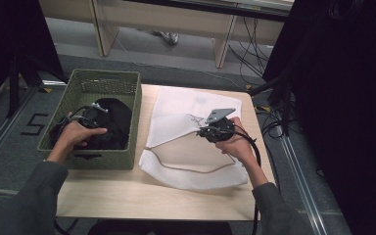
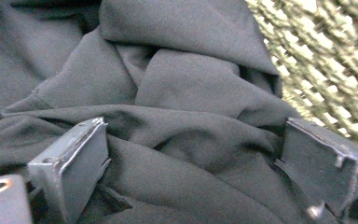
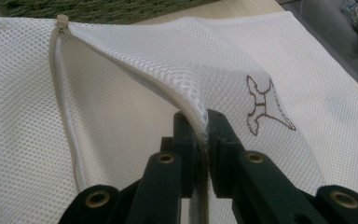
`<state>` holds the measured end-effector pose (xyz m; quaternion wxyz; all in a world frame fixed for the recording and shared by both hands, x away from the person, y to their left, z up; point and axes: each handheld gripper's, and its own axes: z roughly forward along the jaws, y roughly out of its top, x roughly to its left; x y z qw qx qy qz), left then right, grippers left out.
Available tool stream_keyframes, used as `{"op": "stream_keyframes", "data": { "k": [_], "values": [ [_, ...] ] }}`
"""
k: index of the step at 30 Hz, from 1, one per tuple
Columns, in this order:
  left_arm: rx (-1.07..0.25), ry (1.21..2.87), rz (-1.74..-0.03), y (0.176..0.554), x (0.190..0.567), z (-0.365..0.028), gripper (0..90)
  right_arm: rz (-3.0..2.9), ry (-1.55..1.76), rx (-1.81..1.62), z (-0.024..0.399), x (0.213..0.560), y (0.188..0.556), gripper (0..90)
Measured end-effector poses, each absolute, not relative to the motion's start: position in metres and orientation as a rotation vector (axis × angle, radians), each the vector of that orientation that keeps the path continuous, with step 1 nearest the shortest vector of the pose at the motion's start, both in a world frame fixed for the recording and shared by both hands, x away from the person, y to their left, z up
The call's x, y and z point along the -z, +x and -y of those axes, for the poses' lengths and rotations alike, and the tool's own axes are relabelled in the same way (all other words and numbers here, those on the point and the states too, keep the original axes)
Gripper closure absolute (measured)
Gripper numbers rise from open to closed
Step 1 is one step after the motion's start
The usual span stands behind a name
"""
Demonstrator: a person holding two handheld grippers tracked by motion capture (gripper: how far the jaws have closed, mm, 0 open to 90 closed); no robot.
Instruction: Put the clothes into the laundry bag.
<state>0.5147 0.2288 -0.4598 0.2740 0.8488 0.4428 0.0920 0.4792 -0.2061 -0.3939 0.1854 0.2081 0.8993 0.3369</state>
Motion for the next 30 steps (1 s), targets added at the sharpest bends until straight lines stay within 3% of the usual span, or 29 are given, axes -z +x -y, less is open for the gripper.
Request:
{"op": "stream_keyframes", "data": {
  "k": [4,8,18,19,20,22,24,25,26,27,28,30],
  "values": [
    [-0.253,2.327,-1.215,0.516,0.462,-0.227,6.7,-2.543,0.586,-0.942,0.206,0.394,0.479,83.9],
    [-0.246,2.356,-1.244,0.519,0.467,-0.221,0.0,-2.549,0.584,-0.939,0.206,0.393,0.479,83.8],
    [-0.284,2.458,-1.224,0.520,0.481,-0.208,1.0,-2.549,0.584,-0.937,0.206,0.393,0.479,83.5],
    [-0.284,2.458,-1.224,0.520,0.481,-0.208,11.8,-2.549,0.584,-0.937,0.206,0.393,0.479,83.5],
    [-0.274,2.460,-1.225,0.520,0.477,-0.208,11.8,-2.547,0.589,-0.937,0.206,0.393,0.479,83.5],
    [-0.308,2.443,-1.236,0.520,0.471,-0.213,49.0,-2.550,0.590,-0.941,0.206,0.392,0.479,83.5],
    [-0.369,2.390,-1.276,0.522,0.467,-0.221,66.0,-2.548,0.589,-0.940,0.206,0.393,0.478,83.5],
    [-0.369,2.390,-1.276,0.522,0.467,-0.221,66.7,-2.548,0.589,-0.940,0.206,0.393,0.478,83.5],
    [-0.512,2.349,-1.312,0.523,0.462,-0.224,67.2,-2.535,0.576,-0.945,0.206,0.393,0.480,83.5],
    [-0.512,2.349,-1.312,0.523,0.462,-0.224,67.3,-2.535,0.576,-0.945,0.206,0.393,0.480,83.5],
    [-0.602,2.256,-1.384,0.526,0.457,-0.226,66.8,-2.538,0.579,-0.945,0.206,0.394,0.480,83.5],
    [-0.593,2.215,-1.414,0.528,0.455,-0.228,63.1,-2.546,0.565,-0.941,0.207,0.394,0.481,83.5]
  ]
}}
